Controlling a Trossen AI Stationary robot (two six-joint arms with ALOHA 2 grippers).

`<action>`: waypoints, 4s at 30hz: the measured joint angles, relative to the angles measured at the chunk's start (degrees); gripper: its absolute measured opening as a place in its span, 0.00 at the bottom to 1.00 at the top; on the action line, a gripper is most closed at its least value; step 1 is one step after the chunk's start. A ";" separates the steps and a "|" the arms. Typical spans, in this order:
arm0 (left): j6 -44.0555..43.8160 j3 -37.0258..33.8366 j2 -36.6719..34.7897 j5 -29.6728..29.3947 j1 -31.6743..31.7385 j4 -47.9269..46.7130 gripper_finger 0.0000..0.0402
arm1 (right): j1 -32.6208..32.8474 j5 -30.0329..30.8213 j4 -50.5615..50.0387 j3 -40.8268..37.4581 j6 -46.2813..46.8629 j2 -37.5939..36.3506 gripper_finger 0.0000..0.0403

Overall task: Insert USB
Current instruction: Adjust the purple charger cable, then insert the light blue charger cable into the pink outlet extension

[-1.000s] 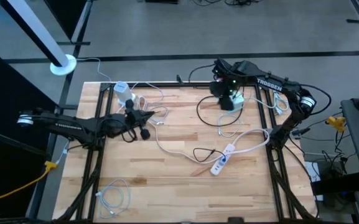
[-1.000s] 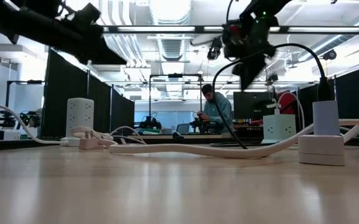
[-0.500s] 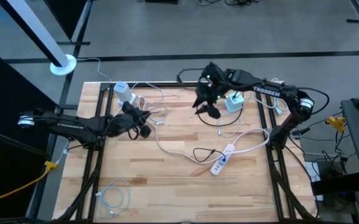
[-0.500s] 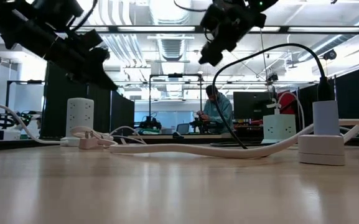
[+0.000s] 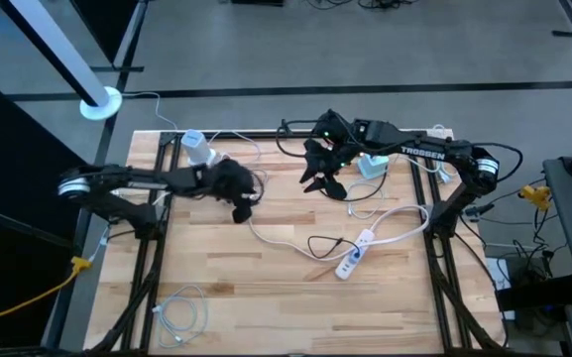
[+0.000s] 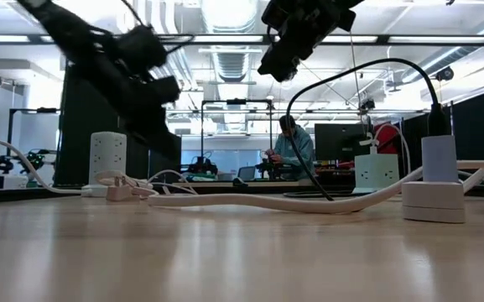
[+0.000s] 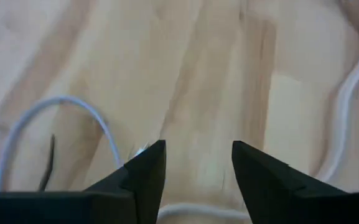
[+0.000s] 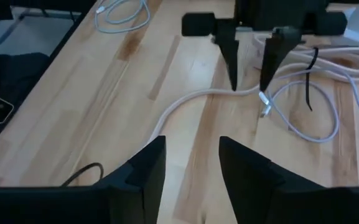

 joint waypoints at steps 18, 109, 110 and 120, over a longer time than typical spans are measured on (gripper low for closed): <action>12.33 11.34 19.33 -7.74 2.05 -9.67 0.14 | 0.15 -0.01 -0.04 -0.02 0.90 0.15 0.22; -89.24 15.98 12.10 -4.11 -65.16 -25.77 0.45 | 36.35 11.58 -12.91 -8.42 23.34 2.79 0.15; -89.22 16.03 13.08 -3.50 -65.21 -24.48 0.44 | 36.99 11.58 -12.83 -8.76 23.72 2.79 0.14; -89.22 16.30 14.87 -1.53 -65.25 -24.54 0.36 | 38.72 21.48 -11.28 -7.92 24.00 2.74 0.11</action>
